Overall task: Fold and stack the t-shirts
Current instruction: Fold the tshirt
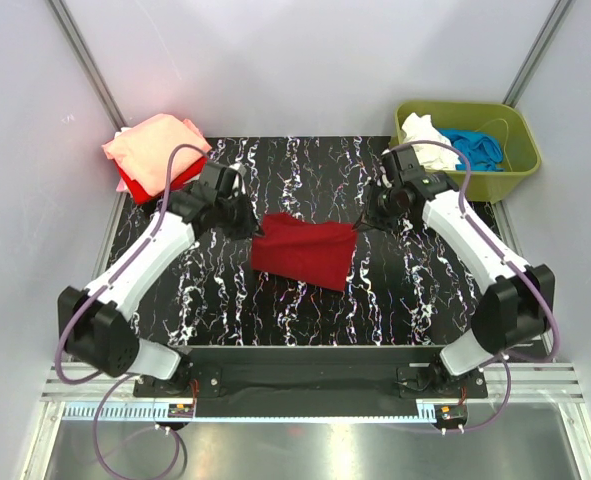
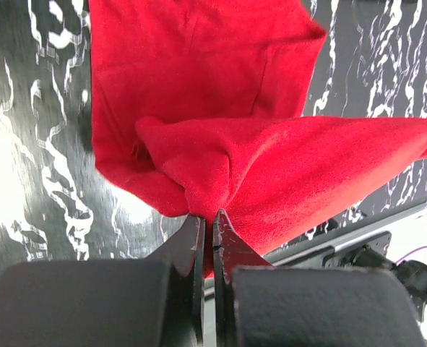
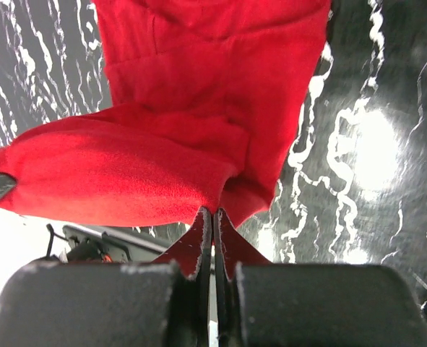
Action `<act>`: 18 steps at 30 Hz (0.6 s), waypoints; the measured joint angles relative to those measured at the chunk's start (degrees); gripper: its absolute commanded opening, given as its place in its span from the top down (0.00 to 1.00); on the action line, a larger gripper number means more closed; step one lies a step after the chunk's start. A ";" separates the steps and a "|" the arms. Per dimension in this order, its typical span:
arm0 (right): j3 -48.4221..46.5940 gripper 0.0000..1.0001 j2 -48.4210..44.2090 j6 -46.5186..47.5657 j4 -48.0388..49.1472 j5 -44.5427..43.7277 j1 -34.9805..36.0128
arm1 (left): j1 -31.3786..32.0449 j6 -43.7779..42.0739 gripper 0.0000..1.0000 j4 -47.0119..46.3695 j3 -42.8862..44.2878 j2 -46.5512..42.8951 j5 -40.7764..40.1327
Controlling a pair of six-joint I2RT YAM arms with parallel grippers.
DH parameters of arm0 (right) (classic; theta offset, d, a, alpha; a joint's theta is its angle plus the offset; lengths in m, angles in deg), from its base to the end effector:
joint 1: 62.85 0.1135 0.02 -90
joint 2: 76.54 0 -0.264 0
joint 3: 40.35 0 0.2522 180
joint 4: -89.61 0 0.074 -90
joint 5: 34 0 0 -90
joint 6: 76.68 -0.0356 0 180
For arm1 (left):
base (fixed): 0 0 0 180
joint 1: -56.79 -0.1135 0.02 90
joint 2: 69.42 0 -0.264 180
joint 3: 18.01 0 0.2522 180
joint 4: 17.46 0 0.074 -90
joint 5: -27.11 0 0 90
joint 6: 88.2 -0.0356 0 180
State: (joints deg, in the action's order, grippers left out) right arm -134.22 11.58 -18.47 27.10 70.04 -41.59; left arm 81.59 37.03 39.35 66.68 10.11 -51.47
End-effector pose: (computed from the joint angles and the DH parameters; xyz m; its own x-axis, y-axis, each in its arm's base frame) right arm 0.2967 0.1247 0.3118 -0.9131 0.1931 -0.3590 0.0063 0.8873 0.4612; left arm 0.2610 -0.1284 0.3104 -0.8830 -0.2149 -0.4172 0.0163 0.8745 -0.4848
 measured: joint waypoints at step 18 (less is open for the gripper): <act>-6.58 1.00 14.60 2.93 1.51 1.44 -6.67 | -4.90 -6.73 1.00 1.66 22.01 27.91 8.22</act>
State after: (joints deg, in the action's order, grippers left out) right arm -140.80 26.18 -15.54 28.61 71.48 -48.26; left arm 76.69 30.29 41.01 88.69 38.02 -43.25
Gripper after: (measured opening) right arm 0.012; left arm 0.028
